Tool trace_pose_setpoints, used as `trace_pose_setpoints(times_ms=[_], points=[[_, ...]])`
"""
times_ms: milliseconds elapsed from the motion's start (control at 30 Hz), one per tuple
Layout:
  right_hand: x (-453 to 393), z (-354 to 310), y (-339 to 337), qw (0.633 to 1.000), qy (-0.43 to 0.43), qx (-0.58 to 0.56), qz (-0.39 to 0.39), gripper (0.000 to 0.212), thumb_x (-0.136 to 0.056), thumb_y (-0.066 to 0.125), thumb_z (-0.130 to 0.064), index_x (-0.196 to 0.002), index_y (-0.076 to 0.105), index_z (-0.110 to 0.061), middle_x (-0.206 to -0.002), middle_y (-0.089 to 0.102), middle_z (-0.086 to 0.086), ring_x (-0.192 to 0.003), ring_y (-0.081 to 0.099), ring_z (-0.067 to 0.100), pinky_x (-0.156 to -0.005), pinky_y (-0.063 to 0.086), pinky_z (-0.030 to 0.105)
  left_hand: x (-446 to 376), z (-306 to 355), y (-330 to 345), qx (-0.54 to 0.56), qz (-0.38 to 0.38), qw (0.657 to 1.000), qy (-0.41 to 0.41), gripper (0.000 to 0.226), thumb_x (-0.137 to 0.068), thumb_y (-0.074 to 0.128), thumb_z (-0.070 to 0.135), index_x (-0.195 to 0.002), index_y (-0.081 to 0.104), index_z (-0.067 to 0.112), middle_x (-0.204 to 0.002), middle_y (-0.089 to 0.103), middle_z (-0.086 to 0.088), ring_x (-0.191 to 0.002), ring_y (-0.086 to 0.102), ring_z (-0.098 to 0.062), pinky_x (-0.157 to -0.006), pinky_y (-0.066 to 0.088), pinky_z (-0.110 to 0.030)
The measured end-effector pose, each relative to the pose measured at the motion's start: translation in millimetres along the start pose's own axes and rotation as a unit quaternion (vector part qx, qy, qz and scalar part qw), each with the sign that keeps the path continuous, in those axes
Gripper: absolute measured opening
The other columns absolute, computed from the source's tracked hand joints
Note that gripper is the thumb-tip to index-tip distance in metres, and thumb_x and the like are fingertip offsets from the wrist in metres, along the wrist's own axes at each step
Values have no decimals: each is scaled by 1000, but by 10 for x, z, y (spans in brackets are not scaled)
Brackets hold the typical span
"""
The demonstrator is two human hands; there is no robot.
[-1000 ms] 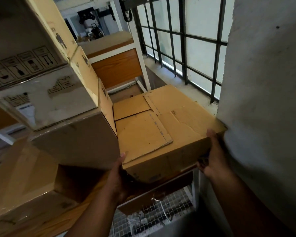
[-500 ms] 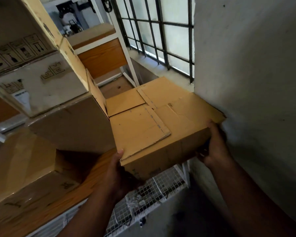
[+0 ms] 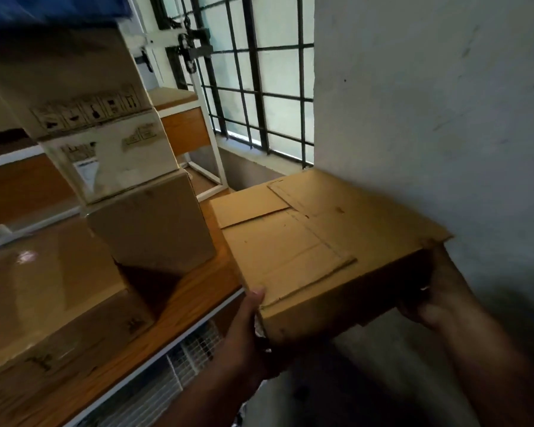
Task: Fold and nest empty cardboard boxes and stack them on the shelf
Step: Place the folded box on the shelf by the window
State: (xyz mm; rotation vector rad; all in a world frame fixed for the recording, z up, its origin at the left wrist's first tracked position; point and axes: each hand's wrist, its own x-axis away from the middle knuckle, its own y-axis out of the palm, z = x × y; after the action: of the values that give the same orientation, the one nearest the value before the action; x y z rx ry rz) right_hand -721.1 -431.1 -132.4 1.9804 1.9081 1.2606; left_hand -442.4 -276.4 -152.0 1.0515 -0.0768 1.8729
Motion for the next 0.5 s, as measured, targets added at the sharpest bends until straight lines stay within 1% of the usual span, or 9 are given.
trace_pose_setpoints(times_ms=[67, 100, 167, 233, 300, 333, 400, 433, 500], points=[[382, 52, -30, 1000, -21, 1, 15, 45, -84, 83, -57, -114, 76, -24, -95, 84, 6, -84, 81, 23, -89, 64, 40, 223, -6, -73, -3, -21, 1000, -1, 93, -59, 86, 69, -137, 67, 20, -119, 77, -27, -115, 71, -49, -99, 56, -66], [557, 97, -40, 999, -32, 3, 17, 47, -83, 82, -59, -116, 77, -25, -102, 84, 5, -94, 80, 24, -101, 59, 42, 331, -4, -120, -9, -29, 1000, 6, 90, -64, 85, 67, -137, 66, 19, -122, 75, -29, -111, 73, -50, -93, 59, -66], [848, 219, -78, 998, -54, 10, 21, 62, -77, 85, -66, -126, 76, -29, -116, 83, 4, -110, 77, 26, -113, 51, 46, 530, -2, -263, -28, -42, 999, 19, 85, -70, 81, 68, -138, 65, 20, -125, 71, -31, -106, 73, -53, -86, 60, -64], [1054, 382, -150, 996, -82, -4, 41, 81, -60, 92, -76, -127, 76, -33, -123, 80, 5, -111, 76, 27, -110, 50, 47, 730, -9, -410, -59, -54, 996, 26, 81, -73, 76, 72, -134, 67, 20, -128, 68, -30, -111, 69, -54, -84, 60, -59], [1275, 520, -186, 991, -117, -3, 59, 84, -46, 91, -85, -112, 74, -36, -115, 75, 6, -103, 70, 26, -98, 49, 42, 927, 18, -570, -80, -63, 994, 35, 80, -77, 67, 78, -132, 67, 19, -125, 70, -28, -111, 67, -50, -73, 60, -50], [1441, 574, -159, 991, -124, 3, 54, 79, -50, 88, -88, -108, 71, -38, -115, 71, 4, -104, 67, 27, -95, 49, 43, 1029, 37, -657, -76, -68, 994, 39, 81, -79, 63, 80, -131, 67, 19, -120, 71, -26, -106, 67, -46, -67, 59, -45], [1673, 646, -147, 991, -134, -4, 27, 64, -64, 80, -87, -108, 70, -42, -121, 70, 1, -114, 67, 29, -102, 50, 52, 1228, 98, -844, -62, -78, 994, 46, 81, -75, 62, 83, -124, 70, 19, -104, 74, -21, -98, 63, -40, -70, 49, -38], [1758, 683, -156, 990, -138, -17, 3, 56, -71, 76, -85, -106, 71, -40, -115, 73, -2, -110, 71, 27, -100, 52, 54, 1323, 124, -957, -48, -81, 994, 49, 79, -71, 63, 82, -119, 71, 20, -98, 74, -19, -96, 60, -38, -72, 44, -38], [1888, 731, -169, 988, -146, -18, -39, 48, -81, 73, -76, -102, 73, -33, -97, 77, -5, -88, 76, 22, -82, 61, 50, 1513, 176, -1208, -33, -76, 995, 54, 76, -72, 64, 79, -118, 72, 19, -95, 75, -19, -94, 62, -39, -74, 43, -40]])
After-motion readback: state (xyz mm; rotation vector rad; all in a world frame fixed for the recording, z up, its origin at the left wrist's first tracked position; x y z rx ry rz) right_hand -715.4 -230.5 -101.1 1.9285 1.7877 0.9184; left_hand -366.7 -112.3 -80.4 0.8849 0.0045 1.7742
